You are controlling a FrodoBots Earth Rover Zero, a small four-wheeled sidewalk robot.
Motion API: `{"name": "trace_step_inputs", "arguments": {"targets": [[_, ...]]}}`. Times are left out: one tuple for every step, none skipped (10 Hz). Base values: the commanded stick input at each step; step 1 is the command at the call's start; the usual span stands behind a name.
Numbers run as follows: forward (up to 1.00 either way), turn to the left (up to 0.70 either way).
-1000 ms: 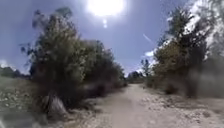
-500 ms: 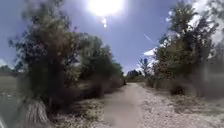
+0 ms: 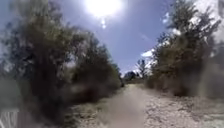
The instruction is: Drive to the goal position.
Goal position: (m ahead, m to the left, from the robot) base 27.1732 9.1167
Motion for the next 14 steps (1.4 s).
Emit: {"name": "trace_step_inputs", "arguments": {"targets": [[0.85, -0.10], [0.85, -0.28], [0.85, 0.00], [0.85, 0.00], [0.85, 0.00], [0.85, 0.00], [0.85, 0.00], [0.85, 0.00], [0.85, 0.00], [0.85, 0.00], [0.85, 0.00], [0.85, 0.00], [0.85, 0.00], [0.85, 0.00]]}}
